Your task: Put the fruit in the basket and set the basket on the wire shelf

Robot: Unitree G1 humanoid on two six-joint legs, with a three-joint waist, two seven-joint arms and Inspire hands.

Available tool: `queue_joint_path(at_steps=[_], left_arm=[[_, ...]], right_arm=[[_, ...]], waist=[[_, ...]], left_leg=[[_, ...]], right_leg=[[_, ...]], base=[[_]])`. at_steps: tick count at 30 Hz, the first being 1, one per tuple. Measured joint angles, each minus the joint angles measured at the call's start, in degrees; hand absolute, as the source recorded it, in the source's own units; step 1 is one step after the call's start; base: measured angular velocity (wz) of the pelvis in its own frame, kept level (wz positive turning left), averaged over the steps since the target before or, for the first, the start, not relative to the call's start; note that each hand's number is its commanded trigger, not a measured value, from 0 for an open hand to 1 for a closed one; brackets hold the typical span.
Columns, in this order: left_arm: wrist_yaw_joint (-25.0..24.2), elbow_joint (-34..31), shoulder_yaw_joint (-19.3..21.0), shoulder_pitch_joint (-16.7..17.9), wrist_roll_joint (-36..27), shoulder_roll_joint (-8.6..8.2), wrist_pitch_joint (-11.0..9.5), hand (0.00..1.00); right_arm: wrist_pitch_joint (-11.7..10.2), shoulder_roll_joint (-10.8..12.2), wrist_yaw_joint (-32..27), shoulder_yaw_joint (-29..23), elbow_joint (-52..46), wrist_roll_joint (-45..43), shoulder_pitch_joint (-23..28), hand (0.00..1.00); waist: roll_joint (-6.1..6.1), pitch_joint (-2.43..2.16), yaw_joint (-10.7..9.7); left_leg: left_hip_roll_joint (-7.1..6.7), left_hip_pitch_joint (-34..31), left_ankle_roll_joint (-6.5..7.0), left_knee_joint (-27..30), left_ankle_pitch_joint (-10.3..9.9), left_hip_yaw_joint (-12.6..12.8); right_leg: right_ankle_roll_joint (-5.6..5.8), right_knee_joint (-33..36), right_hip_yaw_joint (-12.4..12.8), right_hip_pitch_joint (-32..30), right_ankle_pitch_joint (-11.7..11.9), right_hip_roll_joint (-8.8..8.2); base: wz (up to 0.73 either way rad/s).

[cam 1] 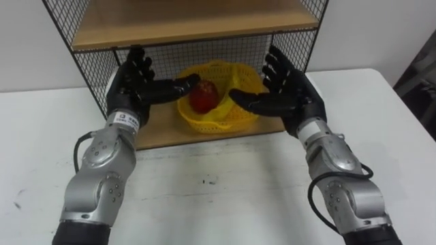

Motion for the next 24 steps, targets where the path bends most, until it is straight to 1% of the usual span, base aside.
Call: queue_joint_path(at_steps=[2,5,7,9,13,14,16,18,20,21,23,24], left_arm=[[-0.5,-0.9,0.0,1.1,0.0,-0.01,-0.1,0.00],[-0.9,-3.1,0.0,4.0,0.0,-0.14,-0.8,0.00],[-1.2,-3.3,0.2,4.8,0.0,-0.27,-0.9,0.00],[-2.0,-4.4,1.1,6.2,0.0,-0.28,-1.3,0.00],[-3.3,-4.9,1.4,7.4,0.0,-0.24,-2.2,0.00],[-3.6,-5.8,1.4,8.2,0.0,-0.25,-2.2,0.00],[-4.0,-6.2,1.2,9.2,0.1,-0.30,-3.2,0.00],[-4.9,-6.2,1.3,10.7,0.0,-0.27,-4.6,0.00],[-5.2,-6.2,1.3,12.4,0.0,-0.28,-5.6,0.00],[-5.6,-6.4,1.3,13.4,0.0,-0.28,-5.7,0.00],[-6.0,-7.1,1.3,14.7,0.0,-0.30,-5.7,0.00],[-6.1,-8.0,1.3,15.4,0.0,-0.37,-5.7,0.00]], right_arm=[[0.0,-0.2,0.6,0.0,-0.1,-0.2,1.0,0.00],[0.0,-0.2,0.7,-0.2,-2.6,-0.1,2.8,0.00],[0.0,-0.2,1.0,-0.7,-3.8,-0.5,3.7,0.00],[0.0,-0.2,2.2,-1.6,-4.7,-0.6,4.2,0.00],[-0.2,-0.2,3.1,-2.1,-5.4,-0.7,5.3,0.00],[-0.6,-0.2,3.1,-2.1,-6.0,-0.7,6.1,0.00],[-1.4,-0.2,3.1,-2.1,-6.6,-0.7,7.2,0.00],[-2.5,-0.3,3.2,-2.1,-6.7,-0.7,8.0,0.00],[-2.7,-0.3,3.3,-2.1,-6.8,-0.6,8.6,0.00],[-2.9,-0.4,3.5,-2.2,-7.3,-0.6,9.0,0.00],[-3.1,-0.4,3.8,-2.2,-8.5,-0.6,9.8,0.00],[-3.3,-0.4,3.8,-2.2,-9.6,-0.6,10.5,0.00]], waist=[[0.00,0.00,-0.1],[-0.08,0.02,-0.1],[-0.23,-0.02,0.3],[-0.58,-0.01,0.3],[-1.01,0.02,0.4],[-1.06,0.05,0.4],[-1.09,0.05,0.4],[-1.13,0.08,0.4],[-1.18,0.09,0.4],[-1.26,0.01,0.4],[-1.39,0.02,0.4],[-1.52,-0.06,0.3]], left_leg=[[0.01,0.1,-0.02,-0.5,0.0,0.1],[0.01,0.3,-0.04,-0.8,0.1,0.2],[-0.02,0.3,-0.09,-1.1,0.3,0.3],[-0.09,0.3,-0.12,-1.1,0.5,0.4],[-0.06,0.3,-0.15,-1.1,0.6,0.4],[-0.06,0.2,-0.15,-1.1,0.6,0.4],[-0.07,0.3,-0.15,-1.1,0.6,0.4],[-0.07,0.3,-0.15,-1.2,0.6,0.5],[-0.03,0.1,-0.16,-1.4,0.5,0.6],[-0.02,-0.4,-0.16,-1.4,0.5,0.7],[0.00,-1.0,-0.15,-1.0,0.5,0.8],[0.01,-1.4,-0.14,-0.8,0.5,0.9]], right_leg=[[0.00,0.1,0.1,0.0,0.0,0.02],[0.00,0.2,0.0,-0.1,0.0,0.01],[0.00,0.3,0.0,-0.3,0.0,-0.05],[0.00,0.4,0.0,-0.6,0.0,-0.09],[0.00,0.5,0.1,-0.7,0.0,-0.03],[0.00,0.5,0.1,-0.8,0.0,-0.03],[0.00,0.5,0.1,-0.7,0.0,-0.03],[-0.01,0.5,0.3,-0.9,0.0,-0.01],[-0.02,0.5,0.4,-1.3,0.0,0.02],[-0.02,0.5,0.5,-1.8,0.0,0.02],[-0.11,0.5,0.5,-2.1,0.0,0.01],[-0.11,0.5,0.5,-2.4,0.0,-0.01]], base=[[-0.02],[0.00],[0.00],[0.00],[0.00],[0.00],[0.00],[-0.02],[-0.04],[-0.04],[0.00],[0.00]])
